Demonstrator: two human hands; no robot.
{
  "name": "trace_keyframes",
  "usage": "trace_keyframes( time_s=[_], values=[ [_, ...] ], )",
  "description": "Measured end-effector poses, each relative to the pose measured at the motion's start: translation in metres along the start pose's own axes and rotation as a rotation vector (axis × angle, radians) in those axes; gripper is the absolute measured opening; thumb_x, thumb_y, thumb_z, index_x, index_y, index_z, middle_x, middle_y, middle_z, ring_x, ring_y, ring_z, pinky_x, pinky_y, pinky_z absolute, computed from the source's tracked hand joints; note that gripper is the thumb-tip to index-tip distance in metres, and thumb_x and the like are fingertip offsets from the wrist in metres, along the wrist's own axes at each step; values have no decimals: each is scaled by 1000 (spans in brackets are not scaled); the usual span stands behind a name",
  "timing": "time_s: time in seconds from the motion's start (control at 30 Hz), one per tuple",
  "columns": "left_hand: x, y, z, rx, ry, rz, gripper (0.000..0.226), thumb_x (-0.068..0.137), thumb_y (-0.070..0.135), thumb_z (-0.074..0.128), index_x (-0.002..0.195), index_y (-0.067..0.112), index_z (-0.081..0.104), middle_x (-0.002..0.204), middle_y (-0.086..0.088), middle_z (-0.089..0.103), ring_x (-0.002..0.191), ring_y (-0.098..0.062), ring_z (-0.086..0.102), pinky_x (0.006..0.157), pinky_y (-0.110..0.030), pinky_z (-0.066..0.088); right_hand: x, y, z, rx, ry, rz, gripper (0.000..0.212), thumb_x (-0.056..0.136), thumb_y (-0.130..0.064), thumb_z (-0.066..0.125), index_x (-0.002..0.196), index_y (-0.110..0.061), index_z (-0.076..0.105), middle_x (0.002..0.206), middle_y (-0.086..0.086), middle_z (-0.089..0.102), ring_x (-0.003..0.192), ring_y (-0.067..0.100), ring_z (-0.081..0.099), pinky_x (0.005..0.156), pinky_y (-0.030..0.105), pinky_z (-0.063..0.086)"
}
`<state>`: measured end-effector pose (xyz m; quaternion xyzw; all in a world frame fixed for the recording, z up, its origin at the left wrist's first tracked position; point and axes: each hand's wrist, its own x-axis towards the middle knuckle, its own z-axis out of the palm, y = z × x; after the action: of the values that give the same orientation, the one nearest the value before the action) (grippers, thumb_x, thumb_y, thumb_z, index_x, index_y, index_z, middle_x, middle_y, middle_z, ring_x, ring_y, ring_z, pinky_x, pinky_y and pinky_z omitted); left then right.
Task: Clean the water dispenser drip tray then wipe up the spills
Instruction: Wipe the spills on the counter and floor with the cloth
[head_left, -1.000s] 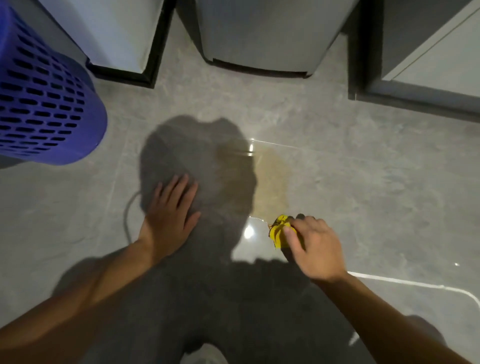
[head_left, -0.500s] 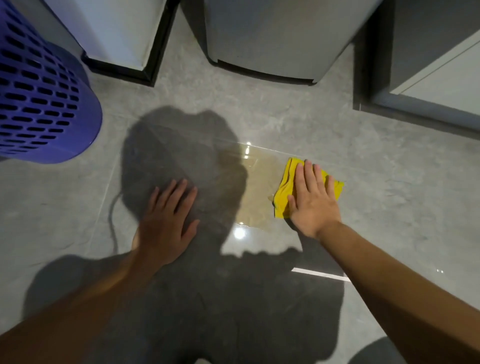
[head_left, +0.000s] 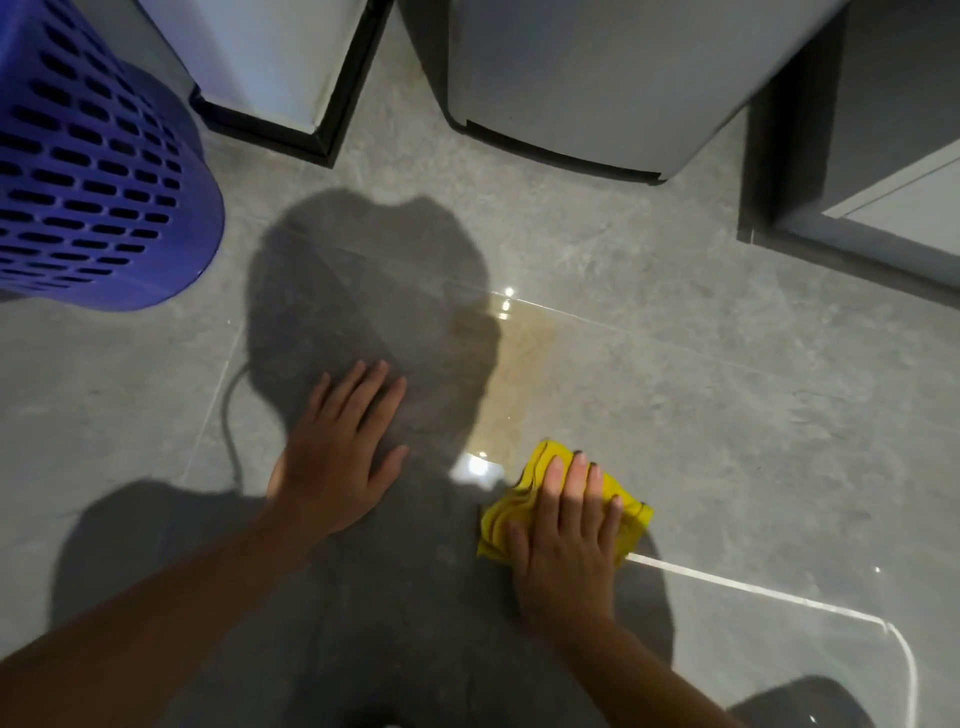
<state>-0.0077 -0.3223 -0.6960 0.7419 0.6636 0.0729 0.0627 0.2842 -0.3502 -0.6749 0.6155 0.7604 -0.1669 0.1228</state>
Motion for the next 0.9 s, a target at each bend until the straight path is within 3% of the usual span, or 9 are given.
trace_keyframes(
  time_s=[0.13,0.27,0.47,0.57,0.67,0.8,0.9],
  values=[
    [-2,0,-2,-38,-23,-23,77,93,46,58,158,10,41,165,-14,40,152,-35,37,126,-55,22,80,-27,-31,-6,93,48,78,101,-55,33,161,-5,28,167,23,26,153,43,26,121,63,22],
    [-3,-1,-2,-117,0,-58,81,92,48,61,157,6,40,165,-13,40,153,-31,35,129,-50,18,163,1,-66,27,44,42,84,96,-61,9,165,-13,3,174,14,0,159,35,-1,126,59,-1],
    [-4,2,-14,-195,-22,-98,81,91,52,60,153,2,45,159,-17,45,150,-33,39,129,-45,21,249,23,-108,-164,-65,-217,77,104,-55,18,163,-17,-14,172,10,-19,158,30,-17,126,56,-8],
    [-5,-7,-25,-259,-95,-147,89,88,61,59,156,7,42,166,-15,34,154,-31,31,128,-42,20,239,8,-105,-241,-44,-443,77,103,-56,14,165,-16,-7,173,11,-13,159,32,-12,126,57,-4],
    [-11,-33,-45,-212,-228,-276,113,74,72,75,162,14,32,172,-17,20,156,-37,24,125,-50,24,196,7,-89,-310,-32,-652,78,101,-56,18,165,-13,4,173,13,-1,159,35,-3,126,60,5],
    [-33,-66,-69,-15,-478,-356,142,54,91,63,167,24,10,175,-18,4,158,-44,13,125,-56,25,106,30,-49,-264,-26,-604,78,100,-55,37,162,-10,25,170,18,17,157,39,17,123,62,19],
    [-39,-65,-70,35,-572,-357,151,51,90,70,165,28,-8,175,-12,-12,160,-44,0,125,-58,20,50,41,-26,-193,-77,-459,79,98,-56,40,162,-11,28,170,17,21,157,38,16,120,65,24]
  ],
)
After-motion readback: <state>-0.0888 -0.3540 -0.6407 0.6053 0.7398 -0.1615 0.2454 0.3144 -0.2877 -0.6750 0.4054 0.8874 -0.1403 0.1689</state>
